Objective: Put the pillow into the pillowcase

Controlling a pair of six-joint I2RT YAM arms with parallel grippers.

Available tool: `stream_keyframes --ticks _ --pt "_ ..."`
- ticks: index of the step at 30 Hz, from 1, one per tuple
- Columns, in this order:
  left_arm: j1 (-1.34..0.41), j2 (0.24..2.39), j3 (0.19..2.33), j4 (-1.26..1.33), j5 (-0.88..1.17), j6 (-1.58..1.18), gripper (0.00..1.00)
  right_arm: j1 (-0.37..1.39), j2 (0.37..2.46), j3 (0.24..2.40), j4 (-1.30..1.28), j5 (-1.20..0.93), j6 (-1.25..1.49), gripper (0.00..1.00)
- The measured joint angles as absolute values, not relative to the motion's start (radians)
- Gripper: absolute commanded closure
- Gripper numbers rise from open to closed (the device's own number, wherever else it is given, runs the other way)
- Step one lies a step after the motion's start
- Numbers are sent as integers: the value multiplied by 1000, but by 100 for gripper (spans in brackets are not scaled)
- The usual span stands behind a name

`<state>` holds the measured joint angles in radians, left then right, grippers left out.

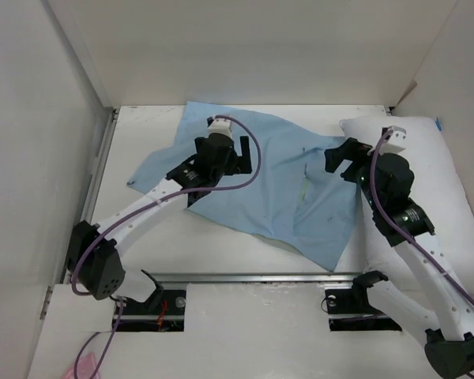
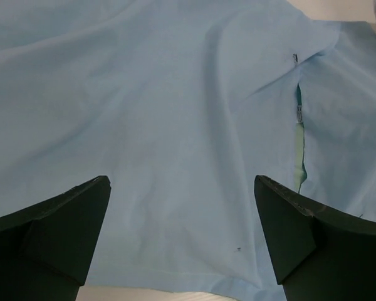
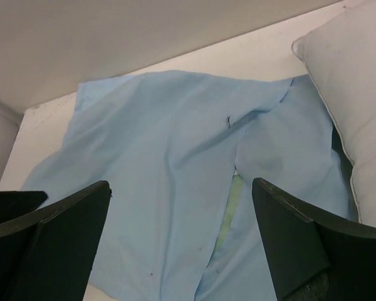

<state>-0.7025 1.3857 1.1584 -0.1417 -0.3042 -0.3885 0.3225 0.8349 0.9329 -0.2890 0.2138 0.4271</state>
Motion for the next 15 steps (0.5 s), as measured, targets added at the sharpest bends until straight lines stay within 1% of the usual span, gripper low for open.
stream_keyframes --ticks 6,12,15 --pt "-756 1581 1256 -115 -279 -369 0 323 779 906 -280 297 458 0" --pt "-748 1834 1414 -136 -207 -360 0 323 836 916 -374 422 492 0" --pt "-742 1921 1462 -146 -185 -350 0 323 849 916 -421 469 510 0"
